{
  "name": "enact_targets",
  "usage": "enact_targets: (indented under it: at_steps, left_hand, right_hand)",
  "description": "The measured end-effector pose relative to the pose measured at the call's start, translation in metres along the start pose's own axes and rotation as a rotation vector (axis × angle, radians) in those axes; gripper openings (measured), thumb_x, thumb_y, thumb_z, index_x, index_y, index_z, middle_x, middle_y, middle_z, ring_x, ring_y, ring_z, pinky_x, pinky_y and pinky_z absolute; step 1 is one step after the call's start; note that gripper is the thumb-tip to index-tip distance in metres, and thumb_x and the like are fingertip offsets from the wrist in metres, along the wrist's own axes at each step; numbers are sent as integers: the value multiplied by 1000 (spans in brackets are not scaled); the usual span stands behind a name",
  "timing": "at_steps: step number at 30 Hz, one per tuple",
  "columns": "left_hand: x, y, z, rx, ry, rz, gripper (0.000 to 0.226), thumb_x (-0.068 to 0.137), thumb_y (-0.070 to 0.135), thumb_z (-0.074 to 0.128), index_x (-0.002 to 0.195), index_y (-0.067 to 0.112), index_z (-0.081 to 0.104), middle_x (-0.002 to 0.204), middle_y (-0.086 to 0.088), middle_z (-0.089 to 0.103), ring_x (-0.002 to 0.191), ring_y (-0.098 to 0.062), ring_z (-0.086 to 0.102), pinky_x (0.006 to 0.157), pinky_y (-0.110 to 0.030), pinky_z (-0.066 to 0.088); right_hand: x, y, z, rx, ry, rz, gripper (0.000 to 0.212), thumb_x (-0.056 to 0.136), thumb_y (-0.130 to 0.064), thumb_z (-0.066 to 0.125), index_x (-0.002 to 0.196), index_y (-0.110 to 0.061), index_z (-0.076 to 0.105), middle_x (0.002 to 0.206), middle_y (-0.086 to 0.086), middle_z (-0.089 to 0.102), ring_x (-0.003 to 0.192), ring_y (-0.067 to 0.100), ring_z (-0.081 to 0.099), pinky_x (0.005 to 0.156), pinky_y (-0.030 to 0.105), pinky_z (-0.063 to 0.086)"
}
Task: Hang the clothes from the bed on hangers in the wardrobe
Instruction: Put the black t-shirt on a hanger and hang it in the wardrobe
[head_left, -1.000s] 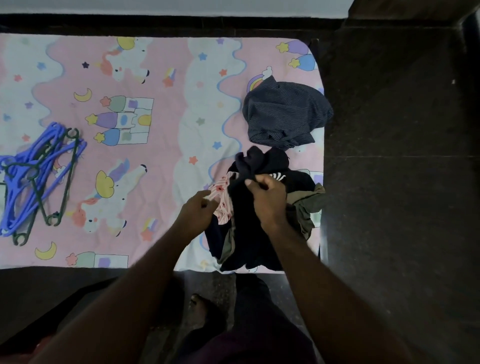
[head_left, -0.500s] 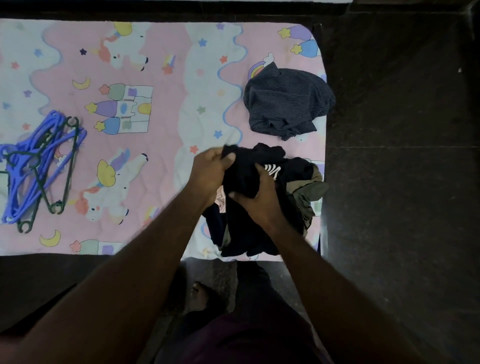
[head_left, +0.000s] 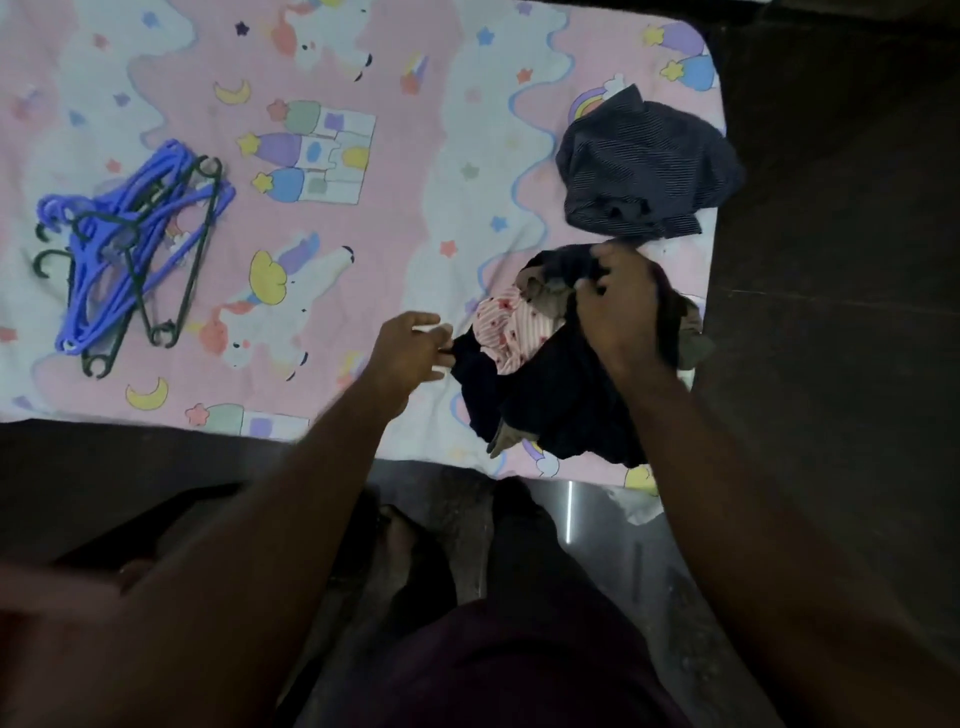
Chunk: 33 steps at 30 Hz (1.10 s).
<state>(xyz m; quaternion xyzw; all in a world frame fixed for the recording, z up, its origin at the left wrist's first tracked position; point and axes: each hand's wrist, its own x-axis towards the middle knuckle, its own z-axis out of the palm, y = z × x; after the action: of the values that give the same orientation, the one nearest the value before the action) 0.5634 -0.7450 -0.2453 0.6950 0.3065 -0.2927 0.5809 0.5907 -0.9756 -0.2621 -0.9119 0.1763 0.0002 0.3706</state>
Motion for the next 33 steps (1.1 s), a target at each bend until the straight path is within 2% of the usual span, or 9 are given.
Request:
enact_targets:
  at_steps: [5, 8, 11, 15, 19, 22, 27, 30, 33]
  left_hand:
    - [-13, -70, -31, 9, -20, -61, 29, 95, 19, 61, 121, 7, 55, 95, -13, 67, 75, -24, 65, 71, -34, 51]
    - [-15, -103, -51, 22, -6, -74, 24, 96, 18, 60, 118, 9, 56, 95, -12, 68, 73, -22, 66, 66, -30, 52]
    - [-12, -129, -70, 37, 23, -89, 25, 95, 19, 61, 118, 8, 59, 97, -11, 70, 73, -21, 69, 65, -29, 56]
    - [-12, -143, -84, 37, 31, -127, 22, 96, 20, 59, 116, 9, 59, 98, -12, 70, 81, -23, 69, 72, -34, 54]
    - [-11, -135, -83, 71, 19, -112, 24, 96, 20, 60, 116, 7, 60, 97, -12, 70, 75, -20, 69, 65, -27, 54]
    - [-10, -115, -72, 84, -7, -76, 24, 96, 21, 59, 116, 8, 60, 95, -10, 70, 73, -18, 68, 65, -28, 52]
    - [-6, -70, -34, 113, -90, -5, 22, 96, 21, 58, 115, 9, 60, 96, -10, 69, 75, -20, 66, 69, -32, 51]
    - [-3, -49, -8, 166, -118, 39, 21, 95, 20, 59, 114, 9, 60, 97, -11, 70, 76, -20, 67, 68, -32, 52]
    - [-2, -39, 11, 171, -136, 43, 22, 96, 19, 59, 115, 8, 59, 99, -13, 69, 80, -22, 65, 64, -27, 50]
  right_hand:
    - [-70, 26, 112, -382, -750, -176, 34, 92, -15, 60, 123, -1, 59, 125, 18, 61, 117, 34, 55, 97, 36, 40]
    - [-87, 58, 162, -737, -922, -195, 68, 88, -34, 67, 144, -11, 36, 145, 16, 38, 131, 36, 41, 103, 44, 39]
    - [-97, 81, 185, -1068, -875, -238, 96, 80, -45, 75, 153, -22, 17, 158, 13, 15, 138, 34, 29, 107, 47, 30]
    - [-92, 92, 191, -1153, -767, -303, 73, 72, -48, 80, 133, -23, 46, 142, 7, 37, 126, 29, 43, 104, 42, 31]
    - [-77, 77, 178, -580, -545, 11, 26, 92, -24, 57, 117, -17, 58, 122, 8, 61, 115, 30, 56, 98, 40, 40]
    - [-69, 53, 149, -107, -292, 163, 24, 96, -20, 54, 116, -8, 61, 110, 14, 68, 103, 32, 63, 84, 35, 47]
    - [-63, 51, 99, -15, -502, 65, 38, 90, -26, 70, 122, -7, 64, 116, 7, 67, 108, 18, 61, 88, 16, 39]
    - [-34, 66, 74, -189, -157, -43, 42, 88, -30, 66, 120, -4, 63, 122, 15, 61, 115, 34, 56, 97, 39, 42]
    - [0, 73, 52, -341, 49, 194, 57, 88, -42, 65, 135, -13, 49, 140, 13, 45, 127, 34, 43, 97, 50, 40]
